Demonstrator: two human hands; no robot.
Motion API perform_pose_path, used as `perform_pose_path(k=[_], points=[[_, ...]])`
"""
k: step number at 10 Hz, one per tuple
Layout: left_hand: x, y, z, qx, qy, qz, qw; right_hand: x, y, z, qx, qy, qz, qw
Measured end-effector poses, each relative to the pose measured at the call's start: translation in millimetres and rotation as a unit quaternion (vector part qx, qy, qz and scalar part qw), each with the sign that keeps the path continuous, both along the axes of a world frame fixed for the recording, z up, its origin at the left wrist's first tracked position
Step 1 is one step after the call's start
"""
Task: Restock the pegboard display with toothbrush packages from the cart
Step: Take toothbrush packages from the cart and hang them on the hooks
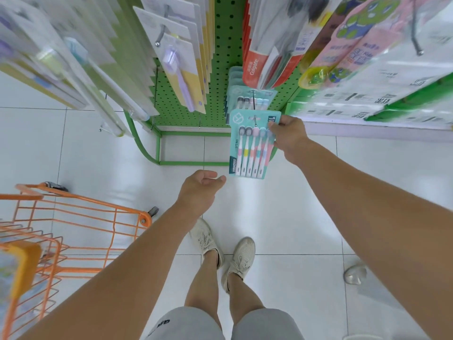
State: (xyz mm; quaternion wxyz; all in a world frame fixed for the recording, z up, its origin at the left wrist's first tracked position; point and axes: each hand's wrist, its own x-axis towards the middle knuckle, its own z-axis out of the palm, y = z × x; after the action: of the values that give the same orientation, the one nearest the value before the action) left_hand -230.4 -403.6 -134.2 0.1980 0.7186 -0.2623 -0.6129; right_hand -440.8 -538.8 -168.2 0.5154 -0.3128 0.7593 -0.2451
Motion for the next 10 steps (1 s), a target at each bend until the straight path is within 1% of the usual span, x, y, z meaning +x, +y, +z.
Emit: perform_pose_path(k=[1,3,4,5,6,7,8,9,10], points=[[4.8,4.8,-0.9,0.000,-0.005,0.001,1.000,5.1,-17.2,8.0,0.011,0.047,-0.013,0.999],[11.3,4.7,3.0,0.006,0.000,0.019,1.000,8.8,-43.0,6.4,0.045,0.048,-0.037,0.997],[18.6,-1.8,9.7,0.011,0.010,0.029,0.999,11.4,-32.4,26.9,0.039,0.002,-0.105,0.994],[29.7,-9.4,28.9,0.015,0.020,0.034,0.999,19.6,2.0,39.5,0.103,-0.043,-0.096,0.989],[48.2,-16.2,63.2,0.010,0.044,0.053,0.998,51.2,48.1,68.6,0.164,-0.095,-0.075,0.979],[78.1,-13.3,98.3,-0.022,0.048,0.081,0.995,105.1,84.3,112.8,0.165,-0.132,0.037,0.977],[114.6,3.2,130.9,-0.048,0.037,0.127,0.990,168.9,102.2,160.6,0.128,-0.168,0.146,0.966],[153.9,33.3,154.4,-0.072,0.022,0.202,0.976,231.1,109.4,197.7,0.109,-0.205,0.256,0.938],[190.5,69.9,172.2,-0.077,-0.009,0.311,0.947,282.8,111.3,220.8,0.088,-0.202,0.363,0.905]])
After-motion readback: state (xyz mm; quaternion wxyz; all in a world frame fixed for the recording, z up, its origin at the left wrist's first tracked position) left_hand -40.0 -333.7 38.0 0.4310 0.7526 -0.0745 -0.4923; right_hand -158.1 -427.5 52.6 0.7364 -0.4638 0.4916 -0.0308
